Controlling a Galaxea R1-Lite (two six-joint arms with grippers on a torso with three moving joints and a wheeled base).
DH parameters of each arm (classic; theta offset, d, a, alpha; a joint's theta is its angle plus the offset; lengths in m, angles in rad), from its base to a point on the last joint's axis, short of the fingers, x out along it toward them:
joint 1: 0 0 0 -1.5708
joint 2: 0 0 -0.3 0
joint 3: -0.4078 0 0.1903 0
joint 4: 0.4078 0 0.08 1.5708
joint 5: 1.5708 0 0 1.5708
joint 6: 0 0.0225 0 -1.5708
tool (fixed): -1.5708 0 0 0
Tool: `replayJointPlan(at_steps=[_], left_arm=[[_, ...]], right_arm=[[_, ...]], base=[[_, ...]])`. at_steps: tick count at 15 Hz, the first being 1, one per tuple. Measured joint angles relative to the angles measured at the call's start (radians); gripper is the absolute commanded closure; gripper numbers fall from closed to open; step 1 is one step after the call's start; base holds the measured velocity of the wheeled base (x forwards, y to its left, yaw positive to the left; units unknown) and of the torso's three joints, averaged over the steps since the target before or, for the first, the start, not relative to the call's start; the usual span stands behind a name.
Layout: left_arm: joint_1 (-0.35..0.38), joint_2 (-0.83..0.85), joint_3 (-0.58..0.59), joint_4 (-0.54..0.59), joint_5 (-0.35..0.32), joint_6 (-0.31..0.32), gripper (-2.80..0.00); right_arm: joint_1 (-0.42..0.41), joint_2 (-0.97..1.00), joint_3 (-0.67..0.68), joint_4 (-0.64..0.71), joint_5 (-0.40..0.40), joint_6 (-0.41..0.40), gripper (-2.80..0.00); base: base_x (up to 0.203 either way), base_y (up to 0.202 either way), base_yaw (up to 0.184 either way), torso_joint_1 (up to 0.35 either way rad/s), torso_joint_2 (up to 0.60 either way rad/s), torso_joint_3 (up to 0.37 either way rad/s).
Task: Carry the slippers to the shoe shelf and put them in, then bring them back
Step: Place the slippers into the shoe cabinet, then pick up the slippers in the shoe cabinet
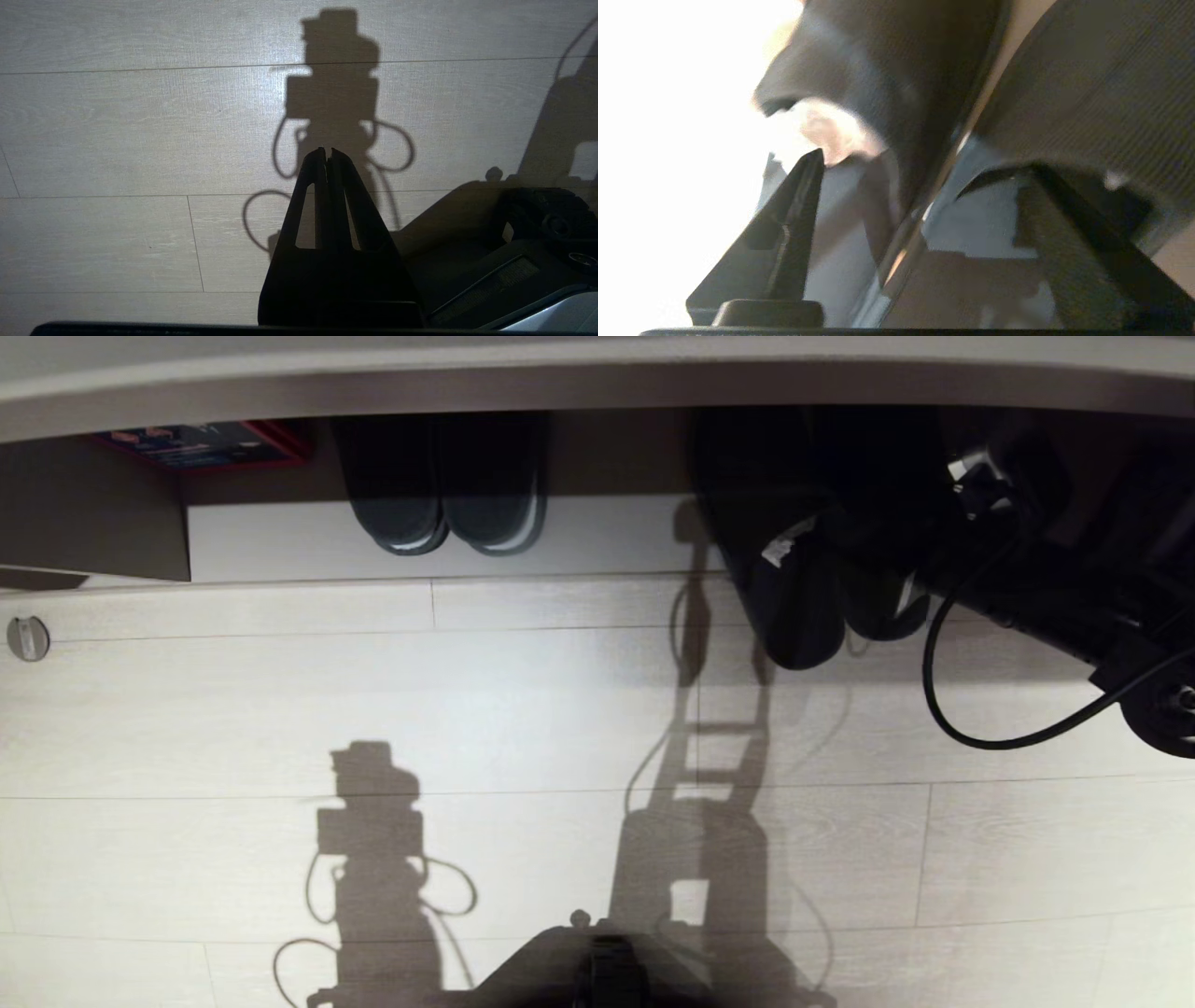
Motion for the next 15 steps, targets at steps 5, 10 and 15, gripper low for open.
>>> replayJointPlan(at_steps=[5,10,15], left_arm=[[0.0,0.0,0.0,0.0,0.0,0.0,0.0],[0.0,0.0,0.0,0.0,0.0,0.001,0.0],[0.0,0.0,0.0,0.0,0.0,0.002,0.0]], right_arm=[[0.0,-0.109,0.184,-0.018,-0.002,-0.001,-2.8],[-0.007,-0.315,0.424,-0.019,0.003,0.053,-2.8],[-0.01,-0.673,0.623,0.115,-0.032,0.189,0.0]], base=[[0.0,0.0,0.0,0.0,0.0,0.0],[0.0,0.0,0.0,0.0,0.0,0.0],[0.0,0.0,0.0,0.0,0.0,0.0]])
